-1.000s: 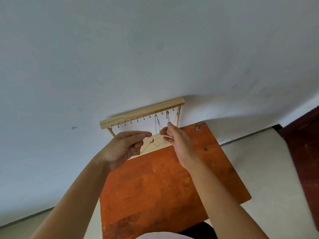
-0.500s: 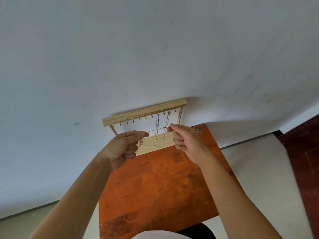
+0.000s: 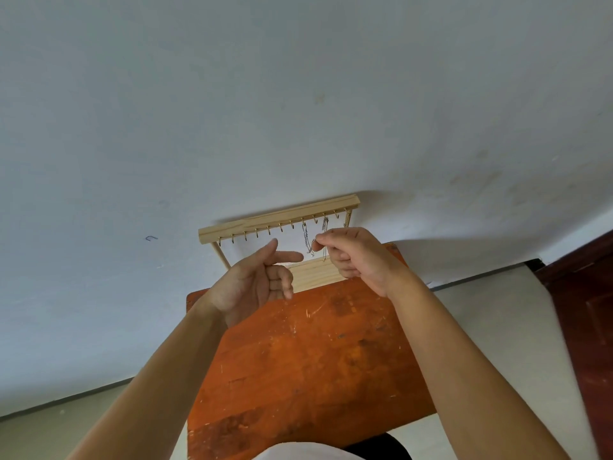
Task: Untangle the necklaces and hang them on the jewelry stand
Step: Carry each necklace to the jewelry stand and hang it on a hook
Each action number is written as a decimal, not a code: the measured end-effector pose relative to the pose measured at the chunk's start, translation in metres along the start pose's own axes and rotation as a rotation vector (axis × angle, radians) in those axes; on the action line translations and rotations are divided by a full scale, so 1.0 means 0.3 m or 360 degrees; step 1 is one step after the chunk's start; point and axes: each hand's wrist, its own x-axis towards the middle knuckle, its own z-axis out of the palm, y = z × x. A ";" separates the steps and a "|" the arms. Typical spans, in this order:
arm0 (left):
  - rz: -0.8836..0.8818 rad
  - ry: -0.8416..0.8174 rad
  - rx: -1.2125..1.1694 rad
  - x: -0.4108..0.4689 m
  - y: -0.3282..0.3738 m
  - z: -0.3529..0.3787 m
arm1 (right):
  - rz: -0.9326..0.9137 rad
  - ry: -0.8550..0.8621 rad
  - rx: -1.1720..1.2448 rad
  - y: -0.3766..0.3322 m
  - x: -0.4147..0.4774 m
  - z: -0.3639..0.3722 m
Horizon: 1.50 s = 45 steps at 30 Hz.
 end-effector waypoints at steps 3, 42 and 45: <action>-0.0017 0.0159 0.0186 0.000 0.006 0.025 | -0.0007 -0.0021 -0.0055 -0.012 0.002 -0.008; 0.0598 0.0820 0.2014 0.213 0.162 -0.098 | 0.0439 0.0110 0.0454 0.504 0.059 0.095; 0.0744 0.0915 0.2129 0.215 0.134 -0.093 | 0.0461 0.0139 0.0386 0.527 0.076 0.102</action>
